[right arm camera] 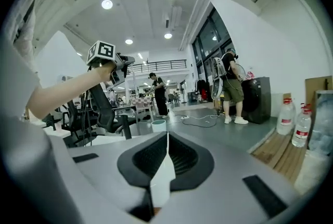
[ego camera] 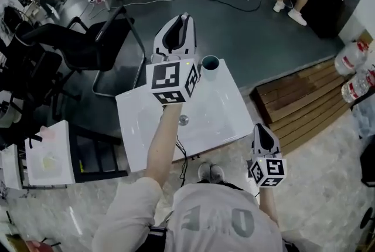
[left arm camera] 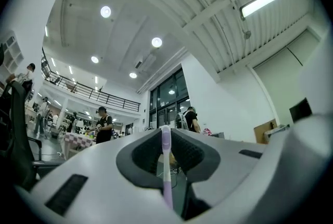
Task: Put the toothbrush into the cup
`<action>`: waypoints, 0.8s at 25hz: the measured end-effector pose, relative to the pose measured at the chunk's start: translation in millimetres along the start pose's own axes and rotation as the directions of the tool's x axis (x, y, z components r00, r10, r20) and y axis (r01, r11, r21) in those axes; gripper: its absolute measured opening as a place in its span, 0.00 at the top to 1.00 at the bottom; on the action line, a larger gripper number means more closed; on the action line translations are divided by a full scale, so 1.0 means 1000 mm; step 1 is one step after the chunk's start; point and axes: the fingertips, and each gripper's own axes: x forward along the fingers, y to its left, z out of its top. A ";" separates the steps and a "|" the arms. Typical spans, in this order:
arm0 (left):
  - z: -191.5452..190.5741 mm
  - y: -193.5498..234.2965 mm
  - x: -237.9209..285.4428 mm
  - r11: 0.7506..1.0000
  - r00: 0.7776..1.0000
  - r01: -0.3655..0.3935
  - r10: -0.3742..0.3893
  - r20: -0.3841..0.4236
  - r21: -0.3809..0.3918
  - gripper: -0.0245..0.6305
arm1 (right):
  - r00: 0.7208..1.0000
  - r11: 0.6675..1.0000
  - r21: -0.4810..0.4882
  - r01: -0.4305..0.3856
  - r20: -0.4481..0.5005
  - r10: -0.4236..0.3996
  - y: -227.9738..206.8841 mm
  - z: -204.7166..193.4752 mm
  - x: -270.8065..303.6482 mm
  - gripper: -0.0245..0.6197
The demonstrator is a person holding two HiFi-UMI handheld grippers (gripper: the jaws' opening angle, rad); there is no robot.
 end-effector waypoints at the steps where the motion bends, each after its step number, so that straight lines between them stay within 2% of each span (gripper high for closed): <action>1: -0.005 -0.005 0.005 1.000 1.000 0.024 -0.024 0.018 -0.004 0.85 | 1.000 1.000 0.000 0.023 -0.009 -0.023 -0.005 -0.002 -0.004 0.91; 4: -0.034 -0.019 0.017 0.997 0.995 0.081 -0.080 0.051 -0.009 0.85 | 0.995 0.995 -0.036 0.088 -0.050 -0.089 -0.020 -0.012 -0.017 0.91; 7: -0.072 -0.026 0.023 0.996 0.996 0.087 -0.088 0.032 0.014 0.85 | 0.986 0.988 -0.074 0.134 -0.086 -0.140 -0.030 -0.023 -0.031 0.91; 14: -0.144 -0.027 0.031 0.993 0.993 0.115 -0.115 0.010 0.000 0.85 | 0.976 0.979 0.078 0.187 -0.131 -0.175 -0.044 -0.045 -0.045 0.91; 20: -0.205 -0.026 0.028 0.991 0.990 0.121 -0.125 -0.061 -0.054 0.85 | 0.970 0.977 0.079 0.199 -0.156 -0.185 -0.035 -0.056 -0.044 0.91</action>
